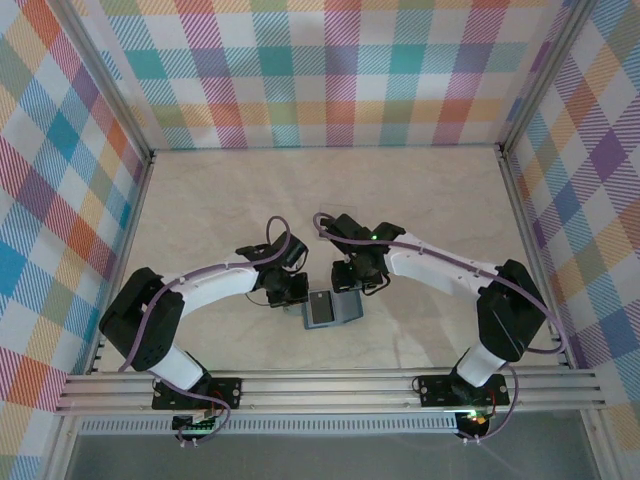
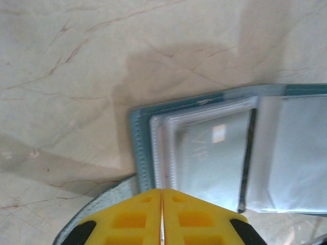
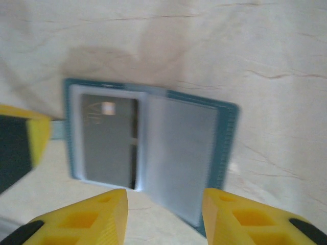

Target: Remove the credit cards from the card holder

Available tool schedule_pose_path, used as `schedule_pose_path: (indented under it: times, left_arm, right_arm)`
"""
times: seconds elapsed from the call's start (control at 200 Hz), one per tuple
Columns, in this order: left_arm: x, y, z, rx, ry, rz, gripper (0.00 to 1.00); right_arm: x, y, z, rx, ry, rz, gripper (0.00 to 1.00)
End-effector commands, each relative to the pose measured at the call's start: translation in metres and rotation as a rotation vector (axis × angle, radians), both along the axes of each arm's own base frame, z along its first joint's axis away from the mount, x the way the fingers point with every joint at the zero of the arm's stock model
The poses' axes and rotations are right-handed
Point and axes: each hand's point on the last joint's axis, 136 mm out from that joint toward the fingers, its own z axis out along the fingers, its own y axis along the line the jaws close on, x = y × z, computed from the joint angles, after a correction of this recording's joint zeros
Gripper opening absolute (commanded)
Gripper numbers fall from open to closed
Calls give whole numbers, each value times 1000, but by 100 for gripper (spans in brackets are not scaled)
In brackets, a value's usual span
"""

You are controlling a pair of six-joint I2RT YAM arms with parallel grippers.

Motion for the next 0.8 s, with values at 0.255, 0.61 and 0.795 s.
schedule_pose_path:
  times: [0.255,0.61,0.795]
  left_arm:
    - [-7,-22,-5,-38,46,-27,7]
    - [-11,0,-28,115,73,-42,7]
    - [-11,5,-28,139,70,-49,7]
  right_arm:
    - [-7,47,-22,297,186,-11,35]
    - [-8,48,-54,386,306,-33,28]
    - [-9,44,-67,359,320,-37,28]
